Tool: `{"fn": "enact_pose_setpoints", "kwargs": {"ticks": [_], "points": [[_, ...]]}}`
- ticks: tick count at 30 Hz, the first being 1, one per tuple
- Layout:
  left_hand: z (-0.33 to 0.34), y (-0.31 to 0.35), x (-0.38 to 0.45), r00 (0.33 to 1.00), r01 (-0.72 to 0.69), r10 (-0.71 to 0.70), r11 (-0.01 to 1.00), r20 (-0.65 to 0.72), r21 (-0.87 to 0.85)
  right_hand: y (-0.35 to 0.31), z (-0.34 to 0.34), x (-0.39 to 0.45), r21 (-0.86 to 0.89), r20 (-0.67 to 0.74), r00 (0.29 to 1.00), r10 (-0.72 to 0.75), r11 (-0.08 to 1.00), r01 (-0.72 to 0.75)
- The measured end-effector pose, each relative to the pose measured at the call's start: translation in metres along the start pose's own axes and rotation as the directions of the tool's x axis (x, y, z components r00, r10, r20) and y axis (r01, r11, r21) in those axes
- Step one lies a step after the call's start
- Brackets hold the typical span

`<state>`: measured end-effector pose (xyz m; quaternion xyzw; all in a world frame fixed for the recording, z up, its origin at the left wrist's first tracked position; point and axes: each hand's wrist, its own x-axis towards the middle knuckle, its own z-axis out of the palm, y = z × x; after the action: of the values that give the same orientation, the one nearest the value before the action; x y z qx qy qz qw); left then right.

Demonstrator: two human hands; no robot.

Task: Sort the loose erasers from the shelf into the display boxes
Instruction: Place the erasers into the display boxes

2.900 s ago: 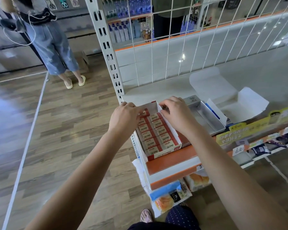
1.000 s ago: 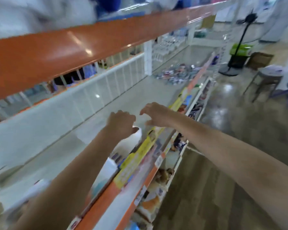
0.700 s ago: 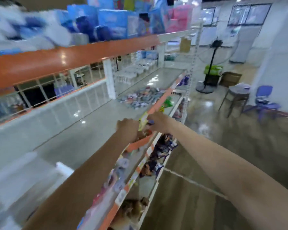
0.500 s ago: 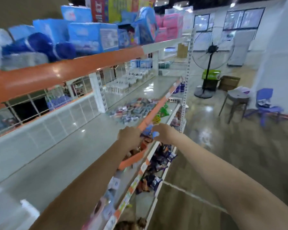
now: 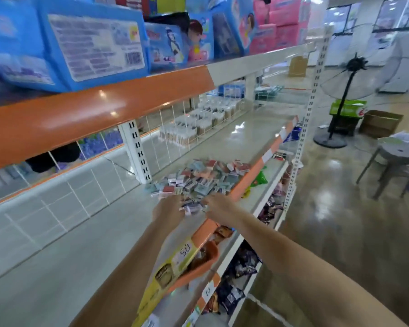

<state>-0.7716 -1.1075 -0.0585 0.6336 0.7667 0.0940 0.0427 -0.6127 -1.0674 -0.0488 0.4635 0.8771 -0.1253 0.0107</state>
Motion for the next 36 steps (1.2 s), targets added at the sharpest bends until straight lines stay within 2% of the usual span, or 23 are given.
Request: {"fn": "enact_pose_setpoints", "kwargs": {"ticks": [6,9,14,18,21,23,29,36], "points": [[0.024,-0.002,0.011,0.994,0.077,-0.079,0.997,-0.074,-0.022,0.011,0.026,0.046,-0.004,-0.146,0.975,-0.167,0.986,0.168],[0.030,0.000,0.009,0.988,0.105,-0.111,0.993,-0.104,-0.060,0.020,0.031,0.058,0.033,-0.174,0.958,-0.229,0.971,0.238],[0.035,0.007,0.002,0.955,0.227,-0.257,0.955,-0.150,-0.190,0.032,0.026,0.071,0.106,-0.155,0.904,-0.397,0.904,0.415],[0.035,0.013,-0.008,0.895,0.303,-0.382,0.899,-0.230,-0.315,0.040,0.016,0.070,0.307,-0.187,0.872,-0.453,0.816,0.490],[0.034,0.019,-0.025,0.848,0.332,-0.444,0.871,-0.290,-0.363,0.040,0.008,0.064,0.472,-0.229,0.840,-0.492,0.698,0.538],[0.033,0.023,-0.039,0.816,0.374,-0.491,0.851,-0.305,-0.370,0.036,0.006,0.060,0.572,-0.212,0.828,-0.519,0.621,0.536],[0.024,0.024,-0.096,0.697,0.492,-0.615,0.785,-0.369,-0.378,0.000,0.013,0.039,0.728,-0.106,0.819,-0.563,0.517,0.450],[0.006,0.015,-0.188,0.545,0.640,-0.725,0.684,-0.420,-0.350,-0.065,0.021,-0.015,0.834,-0.051,0.699,-0.714,0.354,0.422]]}}
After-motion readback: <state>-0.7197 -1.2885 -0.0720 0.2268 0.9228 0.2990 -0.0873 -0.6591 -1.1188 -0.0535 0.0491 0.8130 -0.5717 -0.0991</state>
